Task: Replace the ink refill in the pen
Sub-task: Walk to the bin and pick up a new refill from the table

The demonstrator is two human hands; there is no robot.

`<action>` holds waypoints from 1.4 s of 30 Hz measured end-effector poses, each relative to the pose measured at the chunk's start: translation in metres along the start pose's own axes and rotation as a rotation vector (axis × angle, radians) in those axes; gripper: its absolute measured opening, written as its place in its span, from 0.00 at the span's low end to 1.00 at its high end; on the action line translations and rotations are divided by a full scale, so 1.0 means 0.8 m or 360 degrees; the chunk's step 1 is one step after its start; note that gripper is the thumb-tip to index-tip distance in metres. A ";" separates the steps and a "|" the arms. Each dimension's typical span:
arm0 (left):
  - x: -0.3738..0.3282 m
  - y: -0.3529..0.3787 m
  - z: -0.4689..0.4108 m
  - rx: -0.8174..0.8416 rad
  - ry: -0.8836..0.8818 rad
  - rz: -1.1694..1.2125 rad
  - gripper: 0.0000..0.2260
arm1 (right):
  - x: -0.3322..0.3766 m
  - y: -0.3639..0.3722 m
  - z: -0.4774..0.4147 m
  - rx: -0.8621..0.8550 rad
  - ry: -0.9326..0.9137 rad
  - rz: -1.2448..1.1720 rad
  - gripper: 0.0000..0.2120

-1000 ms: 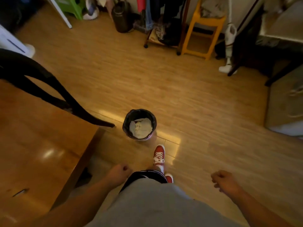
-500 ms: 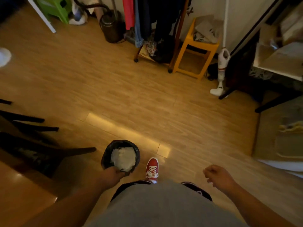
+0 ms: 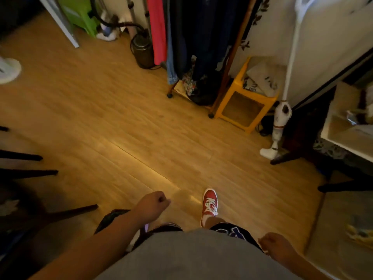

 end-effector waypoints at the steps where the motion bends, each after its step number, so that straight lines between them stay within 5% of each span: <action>1: -0.002 -0.009 -0.006 -0.0030 -0.0057 0.0077 0.15 | 0.027 -0.025 -0.011 0.0036 0.0006 0.0095 0.13; 9: 0.072 -0.039 0.024 -0.0364 -0.0510 0.0776 0.11 | 0.304 -0.078 -0.058 0.0226 -0.0284 0.0975 0.10; 21: 0.222 -0.062 0.031 -0.0417 -0.0991 0.1663 0.12 | 0.716 0.084 -0.079 0.0432 -0.0738 0.1453 0.04; 42: 0.255 -0.607 -0.098 -0.0854 -0.0647 0.1787 0.12 | 1.168 0.106 -0.177 0.0296 -0.0542 0.1805 0.09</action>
Point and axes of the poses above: each hand's wrist, its own z-axis away from the middle knuckle, its own y-axis out of the palm, x = y × z, the point moved 3 cm from there along -z, towards the middle knuckle, and after that the axes turned 11 degrees about x, right-handed, at the moved point
